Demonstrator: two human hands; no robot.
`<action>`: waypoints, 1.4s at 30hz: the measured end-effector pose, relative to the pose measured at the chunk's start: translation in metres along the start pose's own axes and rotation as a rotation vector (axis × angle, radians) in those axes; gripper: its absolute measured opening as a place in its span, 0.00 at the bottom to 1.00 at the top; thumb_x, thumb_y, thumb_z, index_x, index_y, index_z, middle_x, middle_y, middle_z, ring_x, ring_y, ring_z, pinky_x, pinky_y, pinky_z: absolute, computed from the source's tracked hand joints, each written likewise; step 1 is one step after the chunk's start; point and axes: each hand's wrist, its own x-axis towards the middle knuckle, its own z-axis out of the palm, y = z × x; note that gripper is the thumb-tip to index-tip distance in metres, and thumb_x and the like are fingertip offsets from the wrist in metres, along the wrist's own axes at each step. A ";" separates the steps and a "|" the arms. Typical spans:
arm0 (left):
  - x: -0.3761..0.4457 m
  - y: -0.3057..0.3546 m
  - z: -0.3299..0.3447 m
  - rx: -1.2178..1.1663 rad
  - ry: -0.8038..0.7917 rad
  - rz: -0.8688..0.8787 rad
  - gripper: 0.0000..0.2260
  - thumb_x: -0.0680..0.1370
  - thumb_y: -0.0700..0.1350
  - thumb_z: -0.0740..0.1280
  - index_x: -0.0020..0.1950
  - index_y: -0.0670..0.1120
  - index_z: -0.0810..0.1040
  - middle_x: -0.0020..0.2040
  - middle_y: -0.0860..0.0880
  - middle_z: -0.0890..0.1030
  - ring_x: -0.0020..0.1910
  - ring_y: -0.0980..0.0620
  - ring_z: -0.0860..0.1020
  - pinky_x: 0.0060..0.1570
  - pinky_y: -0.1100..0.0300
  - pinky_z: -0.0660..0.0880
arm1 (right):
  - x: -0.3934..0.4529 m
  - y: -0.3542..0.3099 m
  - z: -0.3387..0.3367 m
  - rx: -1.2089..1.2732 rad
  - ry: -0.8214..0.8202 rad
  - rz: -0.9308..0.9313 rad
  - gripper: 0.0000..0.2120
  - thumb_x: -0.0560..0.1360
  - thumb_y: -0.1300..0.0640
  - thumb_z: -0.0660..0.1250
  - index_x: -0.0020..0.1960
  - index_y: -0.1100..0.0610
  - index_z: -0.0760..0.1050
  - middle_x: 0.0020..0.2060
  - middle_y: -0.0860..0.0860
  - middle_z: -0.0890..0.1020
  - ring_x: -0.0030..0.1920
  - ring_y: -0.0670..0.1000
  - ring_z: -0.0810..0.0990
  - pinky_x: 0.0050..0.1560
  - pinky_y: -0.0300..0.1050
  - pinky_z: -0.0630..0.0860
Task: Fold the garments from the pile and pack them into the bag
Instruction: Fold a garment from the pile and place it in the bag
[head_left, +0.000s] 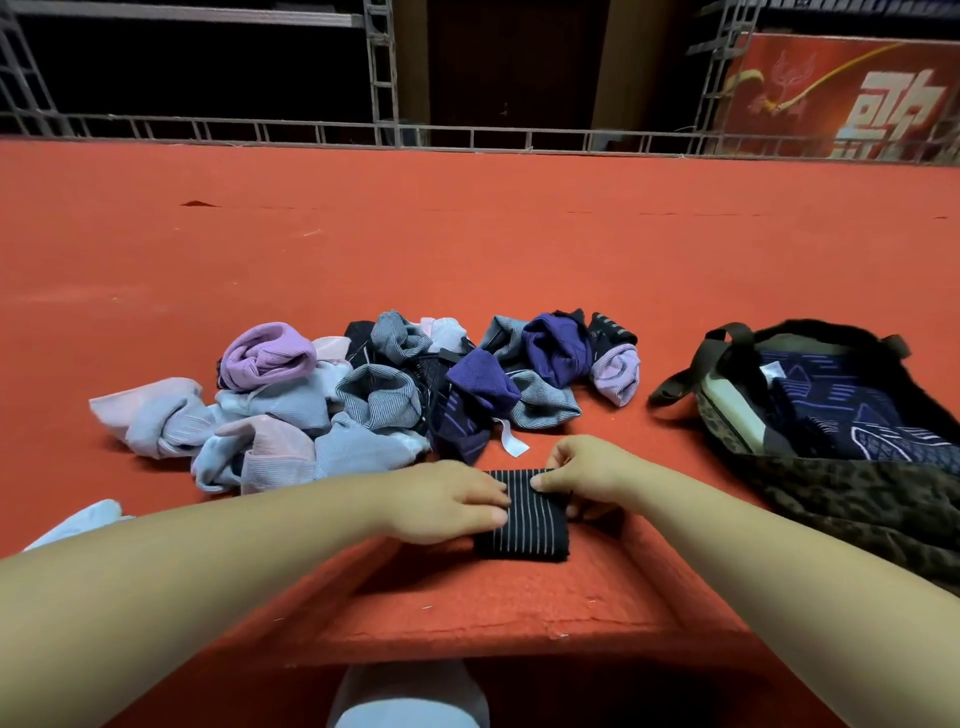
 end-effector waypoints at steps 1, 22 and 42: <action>0.000 -0.004 0.005 0.035 -0.028 -0.016 0.20 0.82 0.52 0.58 0.72 0.46 0.68 0.74 0.50 0.65 0.73 0.54 0.62 0.70 0.64 0.53 | 0.000 0.002 0.000 -0.037 0.076 -0.061 0.13 0.73 0.54 0.71 0.41 0.53 0.66 0.30 0.50 0.77 0.26 0.47 0.75 0.27 0.38 0.70; -0.011 -0.001 0.025 -0.047 0.225 -0.058 0.23 0.69 0.62 0.66 0.57 0.49 0.78 0.54 0.53 0.79 0.53 0.54 0.75 0.58 0.56 0.70 | -0.045 0.009 0.021 -0.472 0.216 -0.579 0.05 0.73 0.54 0.61 0.44 0.54 0.75 0.39 0.48 0.78 0.42 0.51 0.74 0.44 0.46 0.70; 0.017 -0.006 0.017 -0.438 0.173 -0.448 0.09 0.72 0.52 0.72 0.44 0.49 0.76 0.37 0.51 0.81 0.35 0.55 0.79 0.44 0.59 0.76 | -0.024 0.003 0.011 -0.248 0.027 -0.099 0.14 0.74 0.43 0.68 0.38 0.52 0.71 0.33 0.47 0.75 0.34 0.46 0.72 0.34 0.41 0.66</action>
